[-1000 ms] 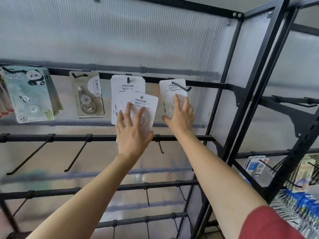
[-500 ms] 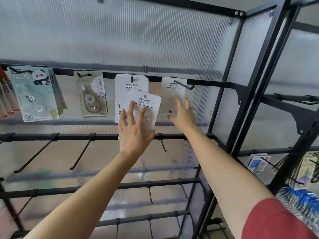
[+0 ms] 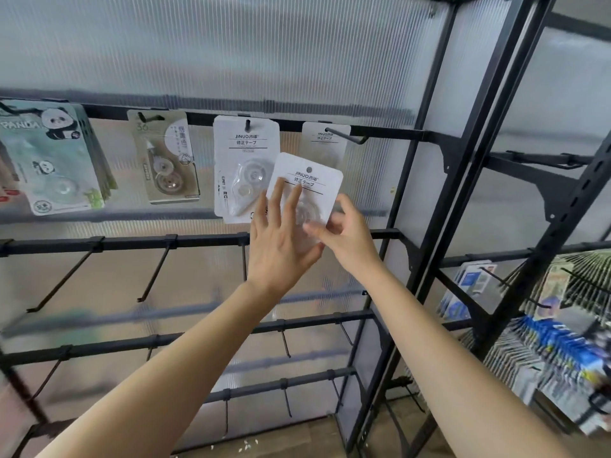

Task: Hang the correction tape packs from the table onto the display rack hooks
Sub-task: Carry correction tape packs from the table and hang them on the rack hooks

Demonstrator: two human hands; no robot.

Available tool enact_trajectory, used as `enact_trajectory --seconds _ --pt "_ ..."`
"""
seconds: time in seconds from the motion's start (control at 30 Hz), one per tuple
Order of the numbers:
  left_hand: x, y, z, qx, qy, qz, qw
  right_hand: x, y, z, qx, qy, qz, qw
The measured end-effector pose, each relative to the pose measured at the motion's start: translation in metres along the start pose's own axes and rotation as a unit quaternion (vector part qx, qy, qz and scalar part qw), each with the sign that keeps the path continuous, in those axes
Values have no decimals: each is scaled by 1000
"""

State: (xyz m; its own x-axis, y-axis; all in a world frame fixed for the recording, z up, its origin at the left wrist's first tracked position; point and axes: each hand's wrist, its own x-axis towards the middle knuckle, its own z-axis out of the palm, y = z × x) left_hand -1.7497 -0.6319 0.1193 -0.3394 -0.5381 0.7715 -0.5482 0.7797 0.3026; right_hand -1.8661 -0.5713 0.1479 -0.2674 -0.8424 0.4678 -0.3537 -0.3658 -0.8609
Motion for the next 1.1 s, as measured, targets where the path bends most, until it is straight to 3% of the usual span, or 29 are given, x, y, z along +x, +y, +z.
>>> enact_trajectory --seconds 0.3,0.63,1.1 --pt "0 2 -6 -26 -34 55 998 -14 -3 -20 -17 70 -3 997" --pt "23 -24 -20 79 -78 -19 994 -5 -26 -71 5 104 -39 994" --pt "32 -30 -17 132 -64 -18 989 22 -7 -71 0 103 -1 995"
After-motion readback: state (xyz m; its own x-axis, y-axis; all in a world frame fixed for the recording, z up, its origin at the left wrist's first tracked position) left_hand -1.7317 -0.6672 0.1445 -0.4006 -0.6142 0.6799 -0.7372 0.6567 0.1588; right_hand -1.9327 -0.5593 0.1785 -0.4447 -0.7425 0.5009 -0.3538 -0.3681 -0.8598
